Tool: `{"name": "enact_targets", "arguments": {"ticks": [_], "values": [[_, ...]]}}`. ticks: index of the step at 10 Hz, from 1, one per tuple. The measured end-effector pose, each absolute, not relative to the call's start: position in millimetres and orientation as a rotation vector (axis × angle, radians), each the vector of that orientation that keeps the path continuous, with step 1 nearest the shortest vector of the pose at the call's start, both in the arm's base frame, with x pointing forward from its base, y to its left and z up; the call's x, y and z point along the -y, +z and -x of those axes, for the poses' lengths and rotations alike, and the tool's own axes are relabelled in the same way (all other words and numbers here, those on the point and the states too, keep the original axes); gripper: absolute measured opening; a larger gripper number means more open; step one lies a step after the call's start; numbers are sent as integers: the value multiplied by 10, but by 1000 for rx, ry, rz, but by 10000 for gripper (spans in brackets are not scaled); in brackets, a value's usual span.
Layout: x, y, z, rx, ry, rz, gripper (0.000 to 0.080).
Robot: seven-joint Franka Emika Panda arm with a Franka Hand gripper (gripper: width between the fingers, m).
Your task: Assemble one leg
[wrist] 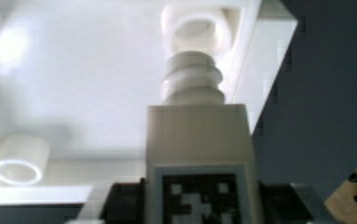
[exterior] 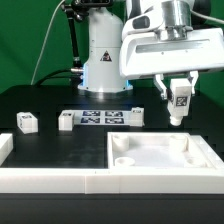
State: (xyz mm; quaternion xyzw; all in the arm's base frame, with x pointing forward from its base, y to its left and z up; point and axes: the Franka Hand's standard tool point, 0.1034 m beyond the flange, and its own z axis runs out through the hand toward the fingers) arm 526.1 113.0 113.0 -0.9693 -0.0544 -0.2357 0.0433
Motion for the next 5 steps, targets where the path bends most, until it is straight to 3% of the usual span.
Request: {"name": "enact_targets", "arguments": {"ticks": [5], "values": [[-1141,1131,-5298,175,-714,2965,287]]}}
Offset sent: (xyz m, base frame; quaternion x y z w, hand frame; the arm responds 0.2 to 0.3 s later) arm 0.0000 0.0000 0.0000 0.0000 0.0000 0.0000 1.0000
